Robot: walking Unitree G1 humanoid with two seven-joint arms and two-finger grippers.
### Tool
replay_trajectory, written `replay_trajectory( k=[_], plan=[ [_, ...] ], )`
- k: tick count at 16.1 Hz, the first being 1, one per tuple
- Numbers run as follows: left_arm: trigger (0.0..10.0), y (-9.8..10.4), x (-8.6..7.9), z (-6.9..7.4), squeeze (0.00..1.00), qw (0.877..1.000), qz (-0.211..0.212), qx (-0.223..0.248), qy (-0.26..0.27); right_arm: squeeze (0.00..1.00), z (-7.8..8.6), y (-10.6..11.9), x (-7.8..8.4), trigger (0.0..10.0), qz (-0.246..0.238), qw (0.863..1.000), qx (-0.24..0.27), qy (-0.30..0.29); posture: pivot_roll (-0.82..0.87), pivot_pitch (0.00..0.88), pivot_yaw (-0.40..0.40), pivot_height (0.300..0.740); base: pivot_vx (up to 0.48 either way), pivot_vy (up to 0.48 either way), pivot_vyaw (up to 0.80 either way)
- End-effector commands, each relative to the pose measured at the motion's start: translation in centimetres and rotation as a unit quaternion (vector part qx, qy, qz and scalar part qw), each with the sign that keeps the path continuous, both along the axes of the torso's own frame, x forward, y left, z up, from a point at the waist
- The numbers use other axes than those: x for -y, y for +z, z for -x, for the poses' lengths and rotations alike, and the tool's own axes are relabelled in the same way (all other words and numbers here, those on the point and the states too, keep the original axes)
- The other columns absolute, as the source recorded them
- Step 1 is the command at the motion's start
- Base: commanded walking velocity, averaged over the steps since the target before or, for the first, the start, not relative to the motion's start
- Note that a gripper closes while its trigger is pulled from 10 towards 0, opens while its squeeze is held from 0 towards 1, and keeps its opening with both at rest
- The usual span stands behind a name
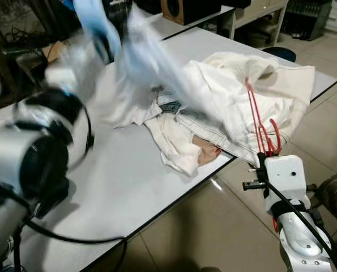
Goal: Hang hanger
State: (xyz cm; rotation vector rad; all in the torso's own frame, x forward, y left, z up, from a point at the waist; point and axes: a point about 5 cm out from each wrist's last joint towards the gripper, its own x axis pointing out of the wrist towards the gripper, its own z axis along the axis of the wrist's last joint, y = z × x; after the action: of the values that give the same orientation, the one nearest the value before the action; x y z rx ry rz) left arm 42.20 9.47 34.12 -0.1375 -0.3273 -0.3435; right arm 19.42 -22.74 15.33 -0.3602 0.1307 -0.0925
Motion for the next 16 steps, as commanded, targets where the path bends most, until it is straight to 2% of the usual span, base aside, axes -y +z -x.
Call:
replay_trajectory(
  k=[1, 4, 6, 7, 8, 9, 10, 12, 13, 14, 15, 16],
  plan=[
    [0.0, 0.6, -1.4, 0.0, 0.00, 1.000, 0.001, 0.006, 0.013, 0.00, 0.1, 0.2, -0.2, 10.0, -0.001, 1.000, 0.009, 0.002, -0.27, 0.000, 0.185, 0.740, 0.000, 0.000, 0.00],
    [0.0, 1.1, -3.9, -0.1, 0.00, 0.999, 0.007, 0.011, 0.050, 0.00, -0.3, 0.3, -0.4, 10.0, -0.001, 1.000, 0.010, 0.014, -0.26, 0.000, 0.170, 0.740, 0.000, 0.000, 0.00],
    [0.0, 2.4, -8.1, 0.2, 0.00, 0.994, 0.008, 0.025, 0.111, 0.00, -0.9, 0.5, -0.7, 10.0, -0.001, 1.000, 0.015, 0.027, -0.25, 0.000, 0.156, 0.740, 0.000, 0.000, 0.00],
    [0.0, 3.7, -9.8, 0.6, 0.00, 0.991, 0.013, 0.035, 0.129, 0.00, -1.2, 0.6, -0.7, 10.0, -0.003, 0.999, 0.017, 0.033, -0.24, 0.000, 0.146, 0.740, 0.000, 0.000, 0.00],
    [0.0, 3.9, -9.8, 0.7, 0.00, 0.991, 0.014, 0.036, 0.126, 0.00, -1.3, 0.6, -0.8, 10.0, -0.003, 0.999, 0.018, 0.033, -0.24, 0.000, 0.146, 0.740, 0.000, 0.000, 0.00],
    [0.0, 5.1, -7.6, 0.7, 0.00, 0.996, 0.019, 0.052, 0.073, 0.00, -1.5, 0.5, -0.9, 10.0, -0.005, 0.999, 0.018, 0.037, -0.23, 0.000, 0.144, 0.740, 0.000, 0.000, 0.00],
    [0.0, 5.2, -6.5, 0.7, 0.00, 0.997, 0.023, 0.052, 0.050, 0.00, -1.5, 0.5, -1.0, 10.0, -0.006, 0.999, 0.018, 0.038, -0.23, 0.000, 0.144, 0.740, 0.000, 0.000, 0.00],
    [0.0, 4.2, -2.0, 0.6, 0.00, 0.999, 0.020, 0.029, -0.036, 0.00, -1.6, 0.5, -1.1, 10.0, -0.008, 0.999, 0.019, 0.039, -0.23, 0.000, 0.152, 0.740, 0.000, 0.000, 0.00],
    [0.0, 1.5, 1.9, 0.6, 0.00, 0.995, -0.008, -0.015, -0.103, 0.00, -1.4, 0.5, -1.1, 10.0, -0.010, 0.999, 0.020, 0.037, -0.24, 0.000, 0.156, 0.740, 0.000, 0.000, 0.00],
    [0.0, -0.4, 3.8, 0.7, 0.00, 0.990, -0.022, -0.042, -0.134, 0.00, -1.3, 0.5, -1.1, 10.0, -0.010, 0.999, 0.019, 0.034, -0.24, 0.000, 0.163, 0.740, 0.000, 0.000, 0.00],
    [0.0, -3.6, 6.7, 1.2, 0.00, 0.979, -0.041, -0.089, -0.180, 0.00, -1.0, 0.5, -1.0, 10.0, -0.011, 0.999, 0.019, 0.029, -0.26, 0.000, 0.174, 0.740, 0.000, 0.000, 0.00],
    [0.0, -5.4, 8.0, 1.7, 0.00, 0.973, -0.057, -0.110, -0.197, 0.00, -0.9, 0.5, -0.9, 10.0, -0.010, 0.999, 0.019, 0.026, -0.26, 0.000, 0.176, 0.740, 0.000, 0.000, 0.00]
  ],
)
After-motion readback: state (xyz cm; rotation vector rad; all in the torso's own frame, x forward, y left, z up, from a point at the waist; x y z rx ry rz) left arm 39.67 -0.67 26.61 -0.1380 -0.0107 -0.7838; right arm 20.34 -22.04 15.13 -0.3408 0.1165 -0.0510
